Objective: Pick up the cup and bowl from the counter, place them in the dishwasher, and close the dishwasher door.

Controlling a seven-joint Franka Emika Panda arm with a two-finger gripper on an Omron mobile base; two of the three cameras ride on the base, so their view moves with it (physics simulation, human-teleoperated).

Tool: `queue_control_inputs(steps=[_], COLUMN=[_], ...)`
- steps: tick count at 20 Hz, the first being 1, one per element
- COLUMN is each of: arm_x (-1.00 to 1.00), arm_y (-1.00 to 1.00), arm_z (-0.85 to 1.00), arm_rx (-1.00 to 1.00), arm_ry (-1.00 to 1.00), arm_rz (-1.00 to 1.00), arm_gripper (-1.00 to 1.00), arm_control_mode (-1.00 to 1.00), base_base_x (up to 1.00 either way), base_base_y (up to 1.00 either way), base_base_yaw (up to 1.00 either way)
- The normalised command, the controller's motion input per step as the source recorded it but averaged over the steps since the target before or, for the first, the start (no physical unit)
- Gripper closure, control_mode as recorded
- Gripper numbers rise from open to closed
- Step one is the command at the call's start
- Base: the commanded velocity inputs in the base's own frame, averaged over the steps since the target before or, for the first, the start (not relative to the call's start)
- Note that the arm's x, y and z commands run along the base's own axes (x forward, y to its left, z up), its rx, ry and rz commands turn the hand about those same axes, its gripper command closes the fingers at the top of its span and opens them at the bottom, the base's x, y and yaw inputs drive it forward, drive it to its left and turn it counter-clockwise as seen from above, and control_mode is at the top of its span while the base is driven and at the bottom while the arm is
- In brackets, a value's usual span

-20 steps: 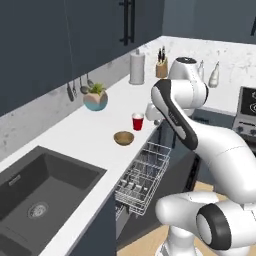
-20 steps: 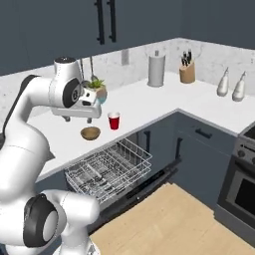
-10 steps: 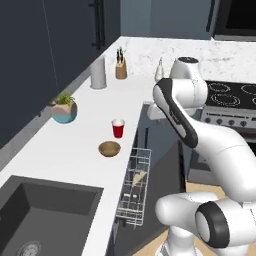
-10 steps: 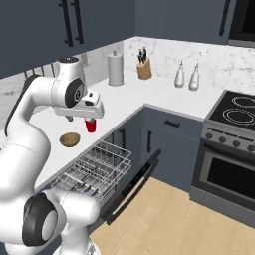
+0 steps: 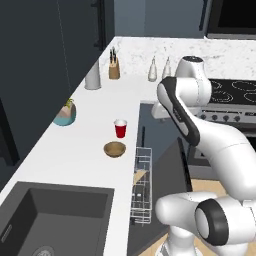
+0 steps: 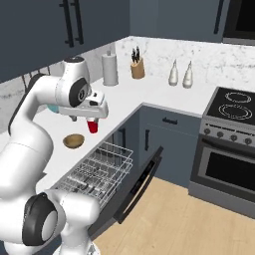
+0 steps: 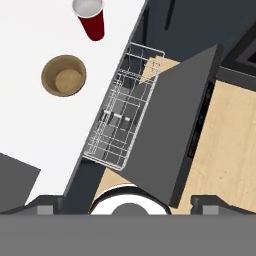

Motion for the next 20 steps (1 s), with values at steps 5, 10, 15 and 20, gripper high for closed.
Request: queue_control_inputs(steps=[5,10,15,20], arm_x=[0.0,0.25,0.96,1.0], arm_y=[0.05,0.13,0.19,0.04], arm_z=[-0.01,-0.01,-0.3,-0.58], arm_rx=[0.01,0.11,0.12,0.01], arm_ry=[0.0,0.0,0.02,0.05], arm_rz=[0.02,0.05,0.0,0.0], arm_gripper=[-1.0,-1.0,-1.0,-1.0], arm_control_mode=[-1.0,-1.0,-1.0,-1.0], base_base_x=[-0.14,0.0,0.0,0.0], base_base_y=[0.34,0.0,0.0,0.0], base_base_yaw=[0.06,0.0,0.0,0.0])
